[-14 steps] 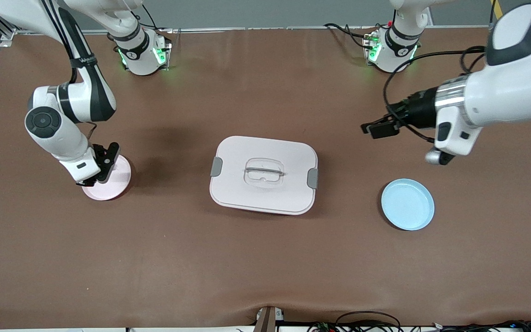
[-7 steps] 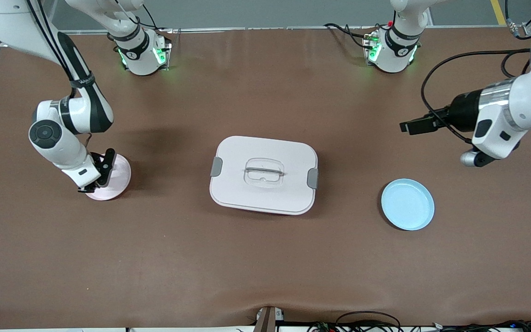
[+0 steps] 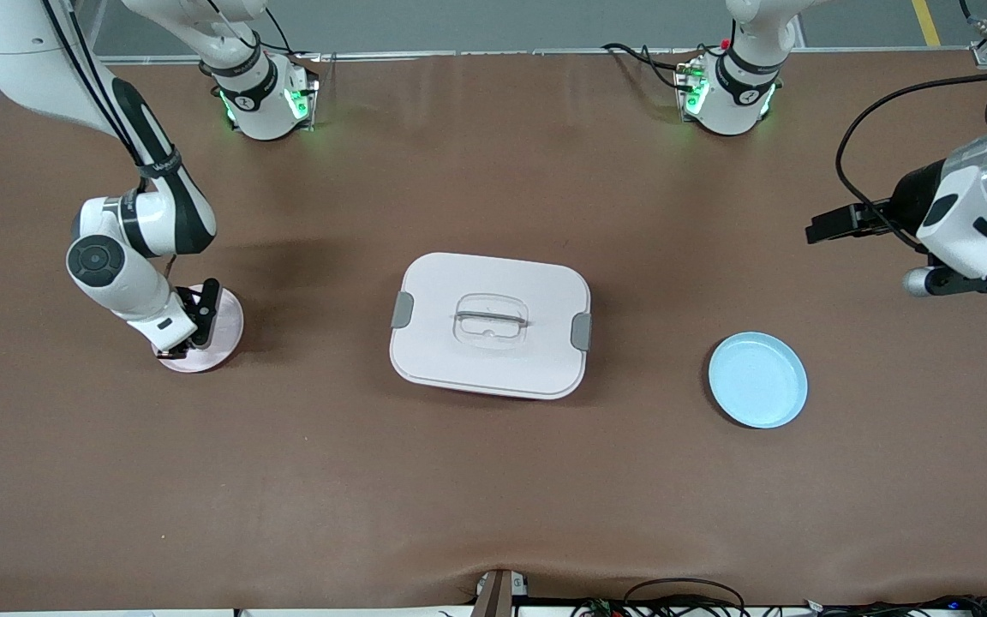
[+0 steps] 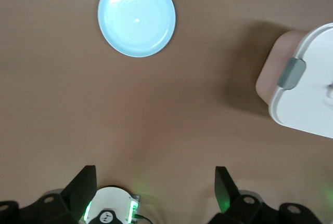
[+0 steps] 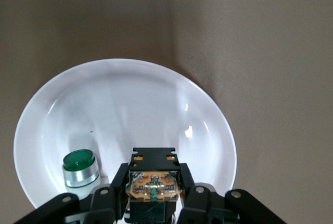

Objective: Transfer orange switch to right arm and place

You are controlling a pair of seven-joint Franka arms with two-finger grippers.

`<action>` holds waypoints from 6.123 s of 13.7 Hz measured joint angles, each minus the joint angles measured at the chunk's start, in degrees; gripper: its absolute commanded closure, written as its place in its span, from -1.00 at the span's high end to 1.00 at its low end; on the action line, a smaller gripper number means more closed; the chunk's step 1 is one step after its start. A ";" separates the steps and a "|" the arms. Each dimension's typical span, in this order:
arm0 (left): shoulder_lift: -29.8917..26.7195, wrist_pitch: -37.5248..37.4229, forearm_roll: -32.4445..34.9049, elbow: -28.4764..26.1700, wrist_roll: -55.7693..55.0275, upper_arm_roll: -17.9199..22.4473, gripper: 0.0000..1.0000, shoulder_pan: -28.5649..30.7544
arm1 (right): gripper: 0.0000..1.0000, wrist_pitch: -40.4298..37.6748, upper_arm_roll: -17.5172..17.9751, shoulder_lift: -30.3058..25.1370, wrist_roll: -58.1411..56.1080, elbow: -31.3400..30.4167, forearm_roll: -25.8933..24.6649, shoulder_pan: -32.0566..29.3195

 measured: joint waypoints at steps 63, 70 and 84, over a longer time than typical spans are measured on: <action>-15.77 16.76 -2.56 -17.57 15.69 30.16 1.00 -20.29 | 1.00 -63.69 0.09 -15.89 78.65 28.75 17.15 7.97; -20.63 14.63 0.64 -19.56 16.40 27.98 1.00 -20.47 | 1.00 -71.04 0.21 -15.15 78.65 37.03 17.23 5.93; -20.95 14.36 0.64 -19.11 16.35 27.73 1.00 -20.47 | 1.00 -70.24 0.32 -14.92 78.67 40.05 21.01 4.62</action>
